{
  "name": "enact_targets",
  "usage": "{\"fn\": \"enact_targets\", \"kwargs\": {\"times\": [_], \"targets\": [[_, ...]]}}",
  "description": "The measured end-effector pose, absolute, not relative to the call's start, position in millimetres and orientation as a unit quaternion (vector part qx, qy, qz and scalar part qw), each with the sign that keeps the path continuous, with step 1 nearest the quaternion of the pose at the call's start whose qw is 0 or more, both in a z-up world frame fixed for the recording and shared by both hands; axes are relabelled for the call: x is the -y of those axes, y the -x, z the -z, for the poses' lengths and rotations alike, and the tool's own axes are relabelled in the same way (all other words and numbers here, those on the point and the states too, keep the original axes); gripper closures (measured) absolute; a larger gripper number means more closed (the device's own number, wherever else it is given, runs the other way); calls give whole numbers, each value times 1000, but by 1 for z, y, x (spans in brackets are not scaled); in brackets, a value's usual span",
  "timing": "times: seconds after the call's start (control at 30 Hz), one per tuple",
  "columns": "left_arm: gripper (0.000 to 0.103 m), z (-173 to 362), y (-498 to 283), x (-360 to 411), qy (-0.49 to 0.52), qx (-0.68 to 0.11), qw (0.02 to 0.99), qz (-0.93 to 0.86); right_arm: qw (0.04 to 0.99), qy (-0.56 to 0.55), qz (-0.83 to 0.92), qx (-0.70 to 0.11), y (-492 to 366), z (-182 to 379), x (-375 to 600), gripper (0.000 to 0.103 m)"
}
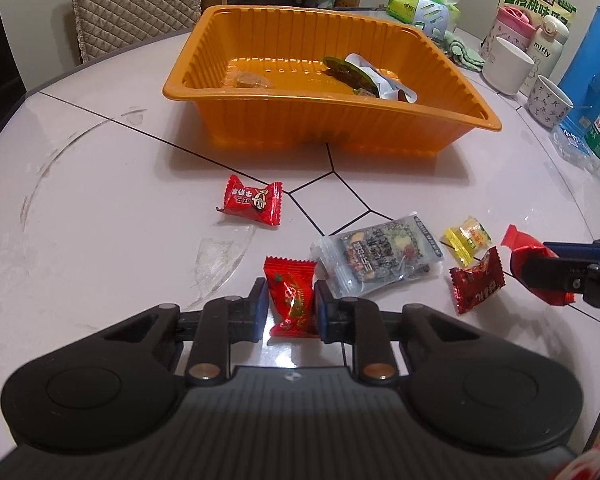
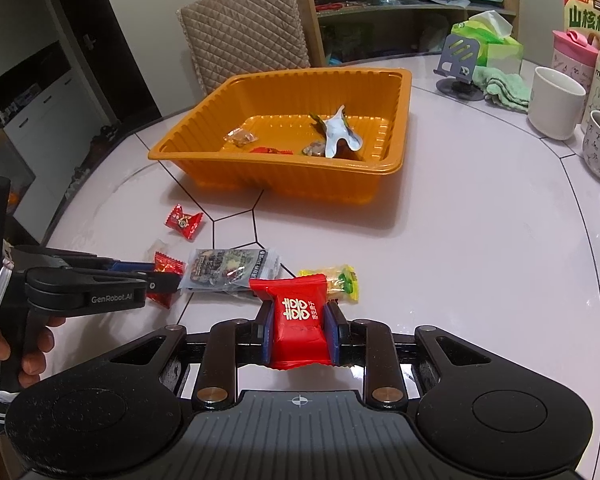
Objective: Organize snacks
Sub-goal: 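Carry the red candy and the red packet over the orange tray with both tools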
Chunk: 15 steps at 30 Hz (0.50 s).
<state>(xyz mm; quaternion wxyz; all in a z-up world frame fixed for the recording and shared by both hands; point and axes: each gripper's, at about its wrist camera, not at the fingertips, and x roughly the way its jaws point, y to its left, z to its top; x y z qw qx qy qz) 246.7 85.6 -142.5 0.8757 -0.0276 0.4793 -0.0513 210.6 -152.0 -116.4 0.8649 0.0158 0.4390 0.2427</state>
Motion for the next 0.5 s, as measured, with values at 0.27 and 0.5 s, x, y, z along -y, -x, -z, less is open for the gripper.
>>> {"fn": "enact_targets", "kwargs": {"times": [0.27, 0.5], "targets": [[82, 132, -242, -89, 26, -474, 878, 56, 868, -15, -244, -432, -210, 112, 152, 76], [82, 110, -240, -99, 22, -456, 888, 59, 872, -16, -251, -420, -217, 104, 152, 76]]}}
